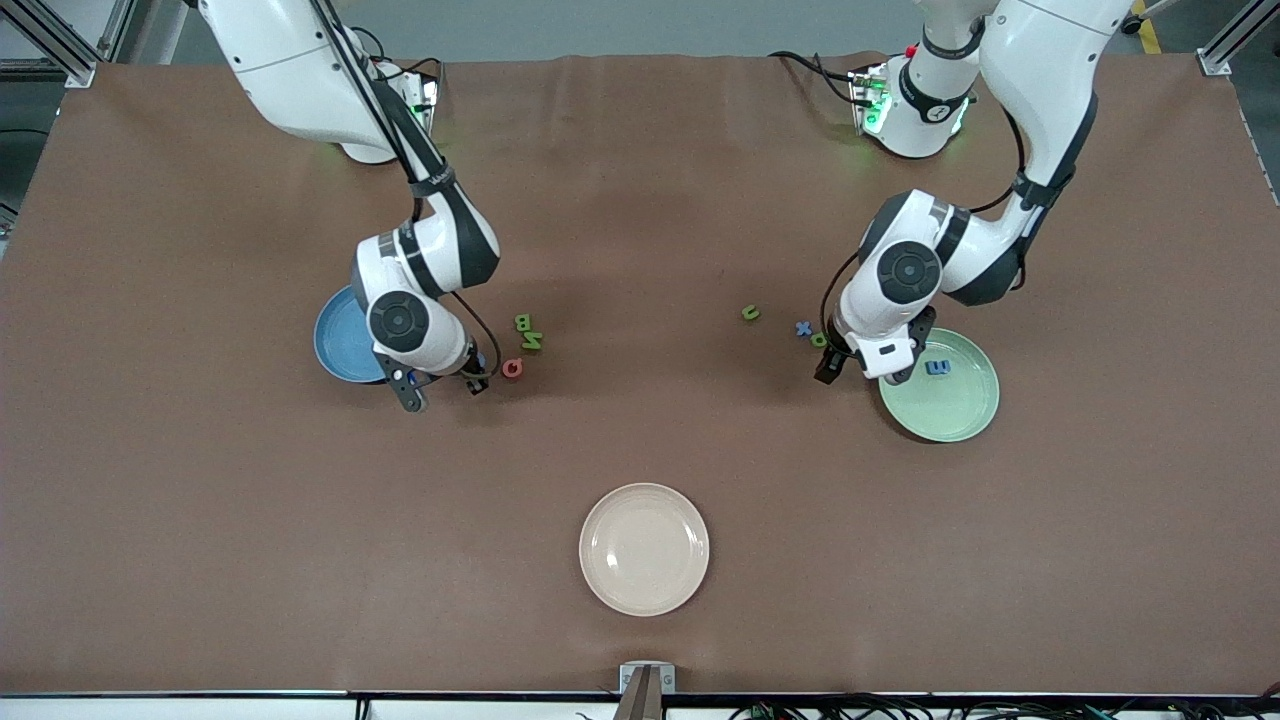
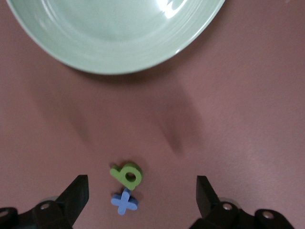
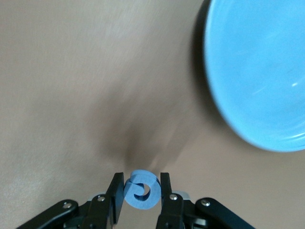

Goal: Sort uppercase to blue plate, lowercase to green plate
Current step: 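Grasp the b with the left gripper while the right gripper places the c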

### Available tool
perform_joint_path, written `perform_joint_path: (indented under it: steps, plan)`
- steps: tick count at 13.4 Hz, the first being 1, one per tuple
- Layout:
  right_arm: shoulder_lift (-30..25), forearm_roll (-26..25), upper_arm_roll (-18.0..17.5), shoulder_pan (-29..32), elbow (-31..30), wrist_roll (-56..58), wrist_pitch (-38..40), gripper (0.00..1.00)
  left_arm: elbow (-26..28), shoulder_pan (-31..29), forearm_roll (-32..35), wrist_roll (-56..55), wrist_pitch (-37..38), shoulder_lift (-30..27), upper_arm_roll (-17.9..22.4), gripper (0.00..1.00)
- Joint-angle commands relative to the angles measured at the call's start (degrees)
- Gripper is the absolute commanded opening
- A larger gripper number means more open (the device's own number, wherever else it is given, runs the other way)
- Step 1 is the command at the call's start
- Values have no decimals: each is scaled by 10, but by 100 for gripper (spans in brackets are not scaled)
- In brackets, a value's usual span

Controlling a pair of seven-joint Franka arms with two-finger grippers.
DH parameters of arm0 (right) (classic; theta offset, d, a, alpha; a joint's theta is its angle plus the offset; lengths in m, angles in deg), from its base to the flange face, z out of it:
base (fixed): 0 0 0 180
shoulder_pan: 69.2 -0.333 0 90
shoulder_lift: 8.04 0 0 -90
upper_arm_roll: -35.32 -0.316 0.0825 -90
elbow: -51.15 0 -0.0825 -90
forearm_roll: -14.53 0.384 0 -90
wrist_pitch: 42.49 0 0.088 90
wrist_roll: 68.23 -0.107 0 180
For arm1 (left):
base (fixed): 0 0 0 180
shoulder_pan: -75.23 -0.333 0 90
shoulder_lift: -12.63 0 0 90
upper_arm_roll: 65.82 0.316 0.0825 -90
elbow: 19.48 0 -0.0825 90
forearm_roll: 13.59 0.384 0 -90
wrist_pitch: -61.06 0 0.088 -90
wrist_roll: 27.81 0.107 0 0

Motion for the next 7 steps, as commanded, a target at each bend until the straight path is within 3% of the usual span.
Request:
perform_joint_path:
  steps: [1, 3, 7]
  plan:
    - [-50, 3, -2, 23, -17, 49, 50, 0, 9, 15, 12, -44, -4, 3, 0, 98]
    - [-75, 0, -1, 44, -26, 92, 83, 0, 23, 20, 12, -46, -7, 3, 0, 95]
    - [-136, -34, -1, 87, -102, 168, 88, 0, 54, 13, 16, -45, -59, 2, 1, 82]
